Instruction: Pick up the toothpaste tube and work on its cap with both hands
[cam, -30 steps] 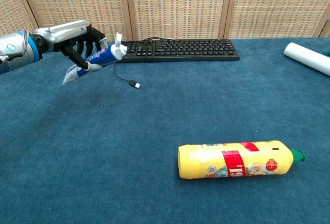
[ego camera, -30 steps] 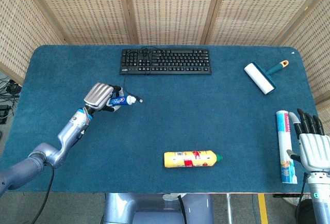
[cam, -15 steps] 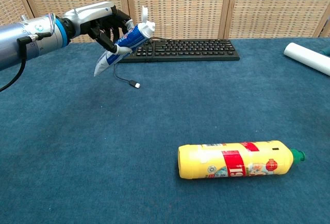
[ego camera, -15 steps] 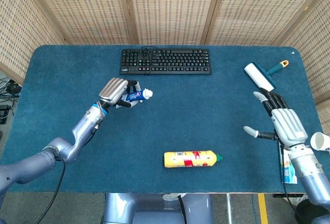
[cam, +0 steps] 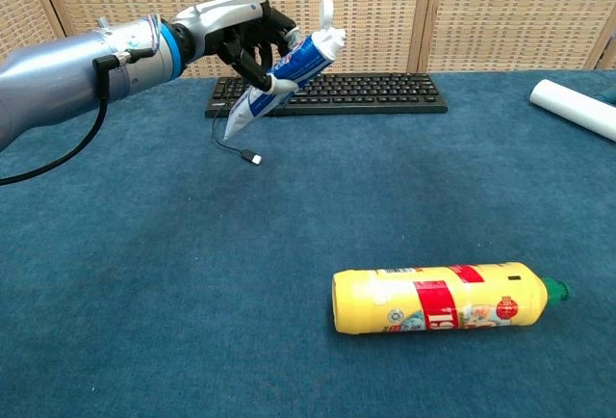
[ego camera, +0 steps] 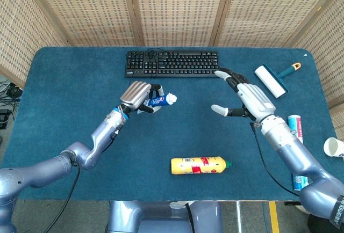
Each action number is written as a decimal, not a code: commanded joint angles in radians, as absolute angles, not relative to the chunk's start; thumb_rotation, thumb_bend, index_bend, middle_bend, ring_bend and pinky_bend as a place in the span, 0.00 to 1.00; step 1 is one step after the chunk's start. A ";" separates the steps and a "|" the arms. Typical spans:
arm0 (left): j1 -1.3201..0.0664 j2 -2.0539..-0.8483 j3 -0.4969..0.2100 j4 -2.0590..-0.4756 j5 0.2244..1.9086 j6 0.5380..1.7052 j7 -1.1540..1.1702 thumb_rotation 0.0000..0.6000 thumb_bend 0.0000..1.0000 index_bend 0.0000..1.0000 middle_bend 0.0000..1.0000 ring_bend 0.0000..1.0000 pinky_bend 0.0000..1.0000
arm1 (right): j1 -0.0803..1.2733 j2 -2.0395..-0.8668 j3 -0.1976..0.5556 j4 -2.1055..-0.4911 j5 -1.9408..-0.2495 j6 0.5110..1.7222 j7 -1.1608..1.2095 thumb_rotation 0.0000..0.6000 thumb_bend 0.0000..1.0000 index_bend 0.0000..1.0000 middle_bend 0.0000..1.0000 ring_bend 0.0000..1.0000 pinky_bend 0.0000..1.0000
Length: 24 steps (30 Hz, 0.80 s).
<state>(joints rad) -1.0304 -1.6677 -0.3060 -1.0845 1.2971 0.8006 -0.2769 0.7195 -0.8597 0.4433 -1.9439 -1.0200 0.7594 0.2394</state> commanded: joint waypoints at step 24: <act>-1.130 -1.754 -0.383 -1.133 1.145 0.746 -0.162 1.00 0.57 0.77 0.55 0.58 0.63 | 1.072 -1.153 0.379 -1.796 -0.623 0.850 -0.087 0.00 0.00 0.00 0.00 0.00 0.00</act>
